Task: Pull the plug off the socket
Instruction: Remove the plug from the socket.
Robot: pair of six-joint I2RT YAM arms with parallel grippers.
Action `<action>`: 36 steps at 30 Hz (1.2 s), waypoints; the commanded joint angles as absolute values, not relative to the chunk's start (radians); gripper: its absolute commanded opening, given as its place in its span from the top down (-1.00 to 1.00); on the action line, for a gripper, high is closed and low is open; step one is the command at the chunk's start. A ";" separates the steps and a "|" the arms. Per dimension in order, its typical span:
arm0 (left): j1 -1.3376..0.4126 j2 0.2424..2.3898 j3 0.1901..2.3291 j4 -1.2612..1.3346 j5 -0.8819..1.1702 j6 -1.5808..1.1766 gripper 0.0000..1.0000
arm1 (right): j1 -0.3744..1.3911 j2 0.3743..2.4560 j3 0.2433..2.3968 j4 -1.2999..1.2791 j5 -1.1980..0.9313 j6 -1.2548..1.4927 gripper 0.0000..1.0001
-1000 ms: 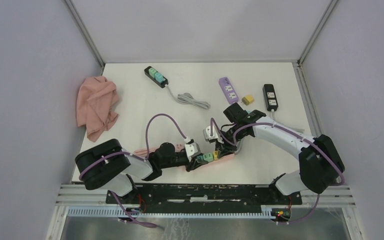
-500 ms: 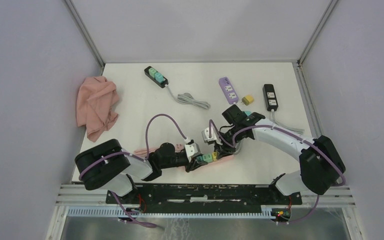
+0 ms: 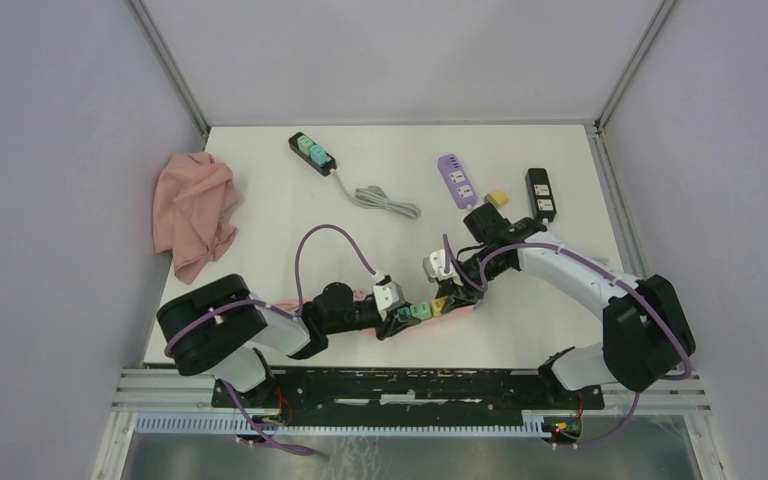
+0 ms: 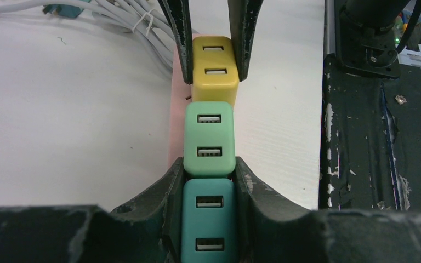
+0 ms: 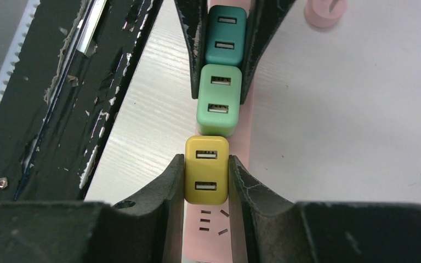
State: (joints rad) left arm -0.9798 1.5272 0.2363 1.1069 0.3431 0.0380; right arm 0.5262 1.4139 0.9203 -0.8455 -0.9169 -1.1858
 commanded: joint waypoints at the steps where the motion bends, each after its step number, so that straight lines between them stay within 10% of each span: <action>1: -0.973 1.557 0.213 1.042 0.325 0.068 0.94 | 0.630 1.395 0.934 -0.913 -0.959 -1.234 1.00; 36: -0.972 1.545 0.209 1.042 0.318 0.040 0.94 | 0.357 1.376 1.062 -1.033 -1.034 -1.163 0.98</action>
State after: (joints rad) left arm -0.9817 1.5440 0.2176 1.0832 0.3420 0.0372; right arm 0.3981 1.4181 1.0195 -1.0718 -0.9646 -1.2667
